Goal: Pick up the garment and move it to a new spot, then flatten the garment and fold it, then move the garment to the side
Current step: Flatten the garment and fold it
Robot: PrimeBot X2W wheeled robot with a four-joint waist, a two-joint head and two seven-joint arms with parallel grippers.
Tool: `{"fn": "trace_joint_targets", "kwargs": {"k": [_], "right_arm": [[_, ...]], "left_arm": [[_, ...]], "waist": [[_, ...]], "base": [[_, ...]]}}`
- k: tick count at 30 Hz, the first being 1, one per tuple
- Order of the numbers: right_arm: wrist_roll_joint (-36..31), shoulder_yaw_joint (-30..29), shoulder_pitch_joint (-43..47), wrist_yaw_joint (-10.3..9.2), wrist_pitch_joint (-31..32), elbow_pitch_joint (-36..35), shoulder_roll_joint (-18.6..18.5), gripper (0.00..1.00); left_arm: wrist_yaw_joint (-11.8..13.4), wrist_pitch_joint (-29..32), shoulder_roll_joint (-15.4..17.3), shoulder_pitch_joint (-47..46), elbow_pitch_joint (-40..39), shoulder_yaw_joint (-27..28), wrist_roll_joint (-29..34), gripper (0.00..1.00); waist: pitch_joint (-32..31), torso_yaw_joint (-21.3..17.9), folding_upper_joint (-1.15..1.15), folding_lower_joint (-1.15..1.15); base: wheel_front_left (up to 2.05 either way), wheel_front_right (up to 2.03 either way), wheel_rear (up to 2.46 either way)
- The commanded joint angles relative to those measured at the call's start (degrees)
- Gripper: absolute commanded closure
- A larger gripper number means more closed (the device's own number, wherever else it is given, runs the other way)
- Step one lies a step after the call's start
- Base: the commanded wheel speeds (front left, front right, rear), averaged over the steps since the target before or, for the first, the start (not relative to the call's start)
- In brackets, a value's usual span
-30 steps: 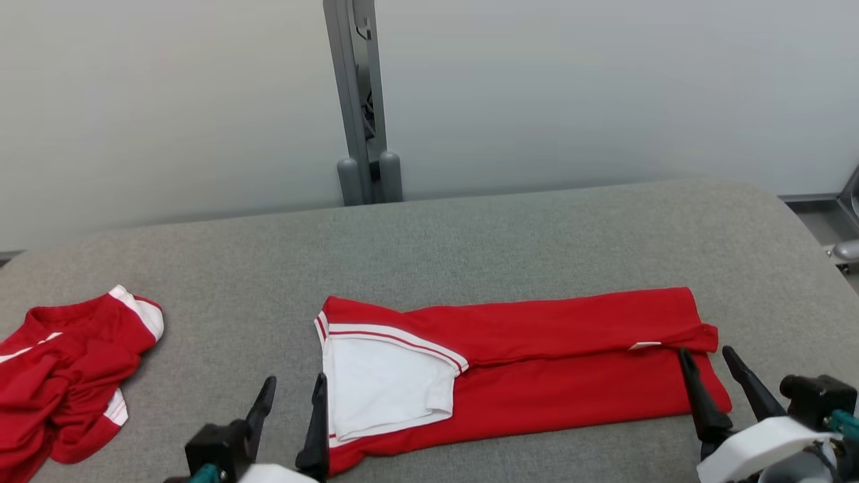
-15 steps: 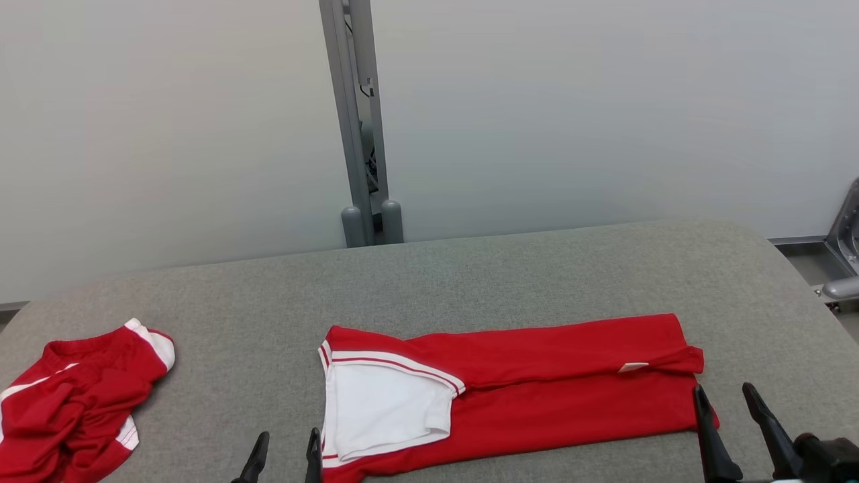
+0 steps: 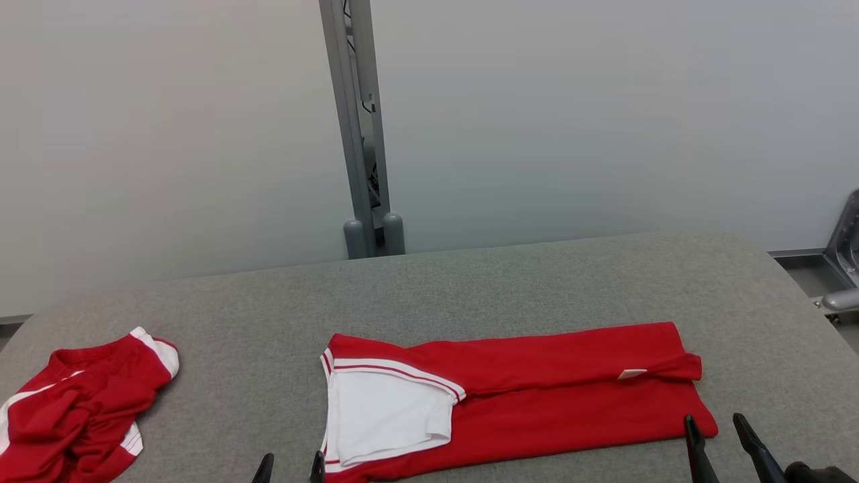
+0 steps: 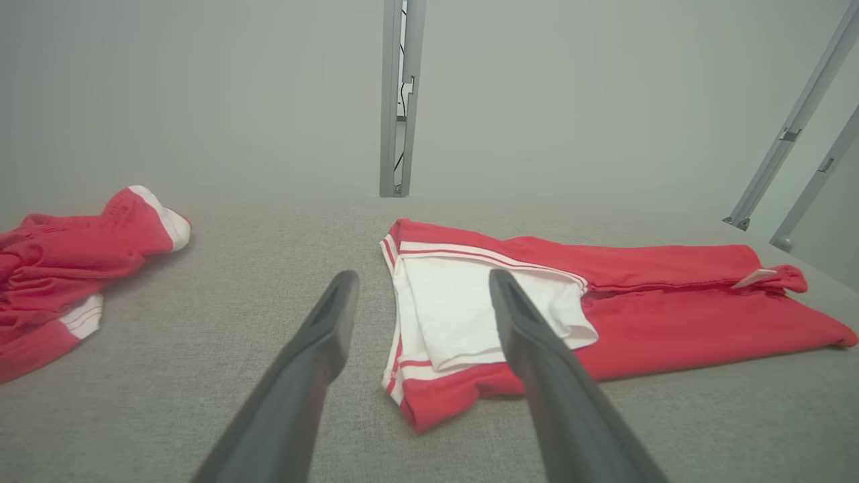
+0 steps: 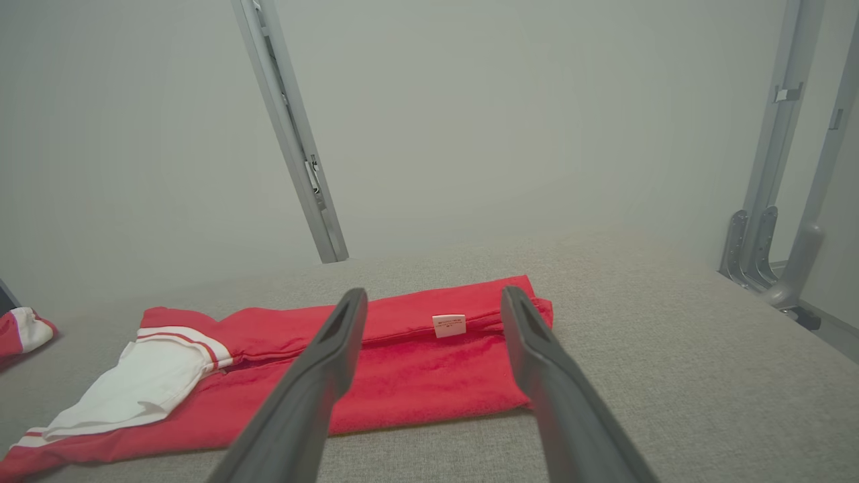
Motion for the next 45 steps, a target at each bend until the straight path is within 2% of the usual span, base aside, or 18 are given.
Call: {"fn": "trace_joint_targets", "kwargs": {"k": [1, 8, 12, 16, 22, 23, 25, 30, 37, 45], "right_arm": [[0.48, -0.04, 0.52, -0.02, -0.25, 0.02, -0.14, 0.00], [1.01, -1.01, -1.19, -0.02, -0.24, 1.18, -0.42, 0.00], [1.95, -1.25, -3.46, -0.02, -0.24, 4.37, -0.21, 0.00], [3.39, -3.81, -9.63, -0.02, -0.23, 11.57, -0.03, 0.00], [6.84, -9.71, -21.69, -0.02, 2.65, 27.85, 0.38, 0.00], [6.84, -9.71, -21.69, -0.02, 2.65, 27.85, 0.38, 0.00], [6.49, -12.92, -27.00, -0.02, 3.60, 35.25, -0.40, 0.00], [3.63, -16.85, -34.42, -0.02, 3.61, 46.15, -1.81, 0.00], [-0.01, -20.60, -41.46, -0.02, 2.33, 55.87, -4.04, 0.00], [-2.71, -23.19, -44.56, -0.02, 2.17, 59.56, -4.01, 0.00]], "left_arm": [[-0.63, -0.26, -0.18, 0.26, 0.32, 0.59, 0.70, 0.00], [-2.00, -0.26, -1.26, -0.03, 0.40, 1.99, 2.62, 0.00], [-2.60, -0.25, -1.76, -0.24, -0.11, 2.50, 3.49, 0.00], [-3.52, -0.25, -2.16, -0.92, -0.02, 2.20, 4.23, 0.00], [-5.09, -0.25, -2.07, -2.46, 1.22, 1.07, 4.92, 0.00], [-5.09, -0.25, -2.07, -2.46, 1.22, 1.07, 4.92, 0.00], [-5.34, -0.26, -1.73, -3.28, 1.28, 1.00, 5.19, 0.00], [-5.65, -0.23, -1.19, -4.47, 1.33, 0.31, 6.02, 0.00], [-6.02, 0.17, -0.86, -6.29, 0.88, -0.79, 6.60, 0.00], [-6.05, 0.08, -0.62, -8.70, 1.28, -1.61, 7.51, 0.00]], "waist": [[0.01, 0.06, 0.00, 0.00], [0.59, 0.15, 0.00, 0.00], [1.45, 0.23, 0.00, 0.00], [3.02, 0.21, 0.00, 0.00], [5.94, 1.49, 0.00, 0.00], [5.94, 1.49, 0.00, 0.00], [7.50, 2.34, 0.00, 0.00], [9.53, 3.65, 0.00, 0.00], [12.91, 5.27, 0.00, 0.00], [16.10, 5.94, 0.00, 0.00]], "base": [[0.00, 0.00, 0.00], [0.00, 0.00, 0.00], [0.00, 0.00, 0.00], [0.00, 0.00, 0.00], [0.00, 0.00, 0.00], [0.00, 0.00, 0.00], [0.00, 0.00, 0.00], [0.00, 0.00, 0.00], [0.00, 0.00, 0.00], [0.00, 0.00, 0.00]]}}
